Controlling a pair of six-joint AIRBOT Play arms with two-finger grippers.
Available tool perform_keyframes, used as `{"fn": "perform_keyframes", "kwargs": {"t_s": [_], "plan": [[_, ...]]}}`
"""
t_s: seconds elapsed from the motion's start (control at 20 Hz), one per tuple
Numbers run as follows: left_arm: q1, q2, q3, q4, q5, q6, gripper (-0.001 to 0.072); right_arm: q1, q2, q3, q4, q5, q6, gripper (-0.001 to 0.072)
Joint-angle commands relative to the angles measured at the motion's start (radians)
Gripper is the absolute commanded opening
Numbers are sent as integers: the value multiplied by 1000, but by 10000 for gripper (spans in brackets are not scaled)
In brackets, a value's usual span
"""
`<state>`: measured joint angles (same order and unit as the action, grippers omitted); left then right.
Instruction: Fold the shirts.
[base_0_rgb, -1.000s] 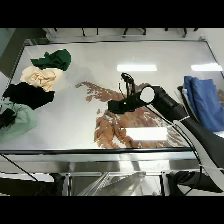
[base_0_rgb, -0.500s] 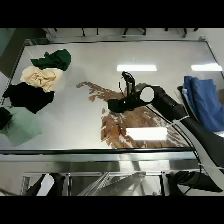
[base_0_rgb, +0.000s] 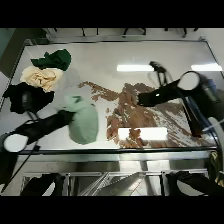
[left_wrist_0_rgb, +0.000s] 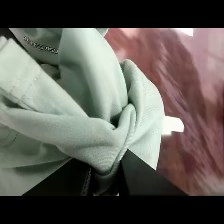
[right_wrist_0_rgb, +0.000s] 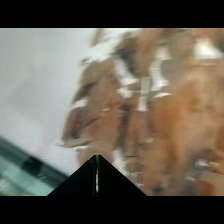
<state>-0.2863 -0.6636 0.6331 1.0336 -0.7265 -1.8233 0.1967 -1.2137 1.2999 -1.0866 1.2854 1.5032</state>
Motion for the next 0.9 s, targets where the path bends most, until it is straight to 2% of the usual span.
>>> {"fn": "perform_keyframes", "kwargs": {"t_s": [0.0, 0.15, 0.25, 0.35, 0.4, 0.45, 0.5, 0.6, 0.65, 0.75, 0.85], "plan": [[-342, -243, 25, -10, 224, -113, 15, -206, 97, 0, -143, 84, -34, 29], [-430, -526, 220, -6, 158, -57, 15, -352, 129, -35, -140, 103, -18, 29], [-429, -672, 352, -6, 88, -13, 16, -383, 138, -83, -140, 104, -15, 29], [-388, -760, 443, -8, -11, 70, 17, -382, 138, -127, -140, 102, -15, 29], [-362, -786, 477, -7, -77, 136, 197, -382, 138, -144, -140, 100, -15, 29], [-338, -799, 499, -5, -143, 169, 585, -382, 137, -158, -140, 92, -15, 29], [-301, -801, 515, -3, -226, 184, 702, -382, 136, -164, -140, 86, -16, 29], [-216, -758, 516, 15, -388, 268, 701, -382, 136, -166, -135, 85, -16, 29], [-168, -711, 498, 59, -438, 282, 701, -382, 136, -166, -125, 84, -16, 29], [-68, -608, 420, 97, -476, 294, 701, -382, 136, -167, -93, 83, -16, 29], [42, -529, 299, 89, -539, 359, 702, -381, 135, -170, -52, 79, -16, 29]]}}
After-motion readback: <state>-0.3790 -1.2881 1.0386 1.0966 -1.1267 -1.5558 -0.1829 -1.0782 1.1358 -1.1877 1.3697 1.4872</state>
